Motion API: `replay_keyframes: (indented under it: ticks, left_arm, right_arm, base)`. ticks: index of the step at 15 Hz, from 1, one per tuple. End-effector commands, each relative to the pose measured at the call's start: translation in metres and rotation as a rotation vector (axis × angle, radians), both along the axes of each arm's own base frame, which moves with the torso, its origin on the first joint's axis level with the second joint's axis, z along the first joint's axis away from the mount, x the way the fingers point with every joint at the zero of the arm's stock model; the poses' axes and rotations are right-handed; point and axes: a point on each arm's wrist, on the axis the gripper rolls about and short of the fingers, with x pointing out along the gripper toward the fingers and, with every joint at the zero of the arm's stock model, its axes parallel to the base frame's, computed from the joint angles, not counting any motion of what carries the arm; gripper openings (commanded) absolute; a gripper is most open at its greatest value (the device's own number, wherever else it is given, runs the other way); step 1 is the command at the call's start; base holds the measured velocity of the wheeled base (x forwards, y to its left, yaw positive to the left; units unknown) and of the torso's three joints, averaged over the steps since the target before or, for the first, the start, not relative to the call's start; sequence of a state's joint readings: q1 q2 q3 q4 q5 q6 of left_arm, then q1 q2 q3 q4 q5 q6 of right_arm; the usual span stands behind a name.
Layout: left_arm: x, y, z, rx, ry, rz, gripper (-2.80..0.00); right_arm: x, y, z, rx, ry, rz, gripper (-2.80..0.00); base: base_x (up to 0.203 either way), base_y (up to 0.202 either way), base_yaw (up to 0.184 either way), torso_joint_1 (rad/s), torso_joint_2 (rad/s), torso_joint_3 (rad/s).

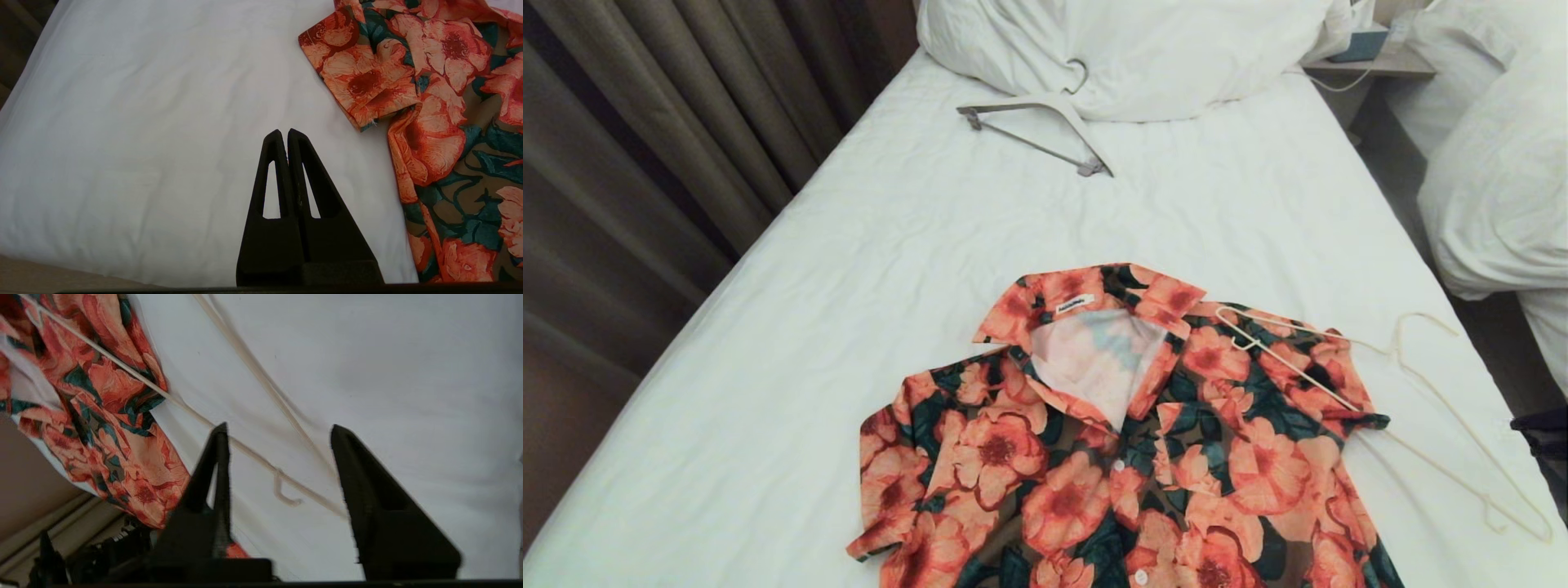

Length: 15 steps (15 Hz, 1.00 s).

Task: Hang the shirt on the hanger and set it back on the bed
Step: Lift the shirt and hanger

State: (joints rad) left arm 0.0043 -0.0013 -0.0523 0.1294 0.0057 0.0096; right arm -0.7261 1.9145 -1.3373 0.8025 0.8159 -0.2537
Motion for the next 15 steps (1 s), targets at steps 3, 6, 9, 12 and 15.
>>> replay_keyframes:
  ticks: [3,6,9,12,15]
  left_arm:
    - [0.000,0.000,0.000,0.000,0.002,0.001,-2.80]
    - [0.000,0.000,0.000,0.000,0.002,0.001,-2.80]
    - [0.000,0.000,0.000,0.000,0.002,0.001,-2.80]
    - [0.000,0.000,0.000,0.000,0.002,0.001,-2.80]
    - [0.000,0.000,0.000,0.000,0.002,0.001,-2.80]
  right_arm:
    - [0.003,-0.012,-0.016,0.028,-0.107,0.092,0.00]
    - [0.009,-0.016,-0.021,0.124,-0.227,0.110,0.00]
    - [0.015,-0.018,-0.041,0.165,-0.285,0.162,0.00]
    - [0.026,-0.016,-0.062,0.257,-0.328,0.196,0.00]
    - [0.040,-0.009,-0.081,0.358,-0.379,0.232,0.00]
  base:
    - [0.000,0.000,0.000,0.000,0.00,0.000]
    - [0.000,0.000,0.000,0.000,0.00,0.000]
    - [0.000,0.000,0.000,0.000,0.00,0.000]
    - [0.000,0.000,0.000,0.000,0.00,0.000]
    - [0.000,0.000,0.000,0.000,0.00,0.000]
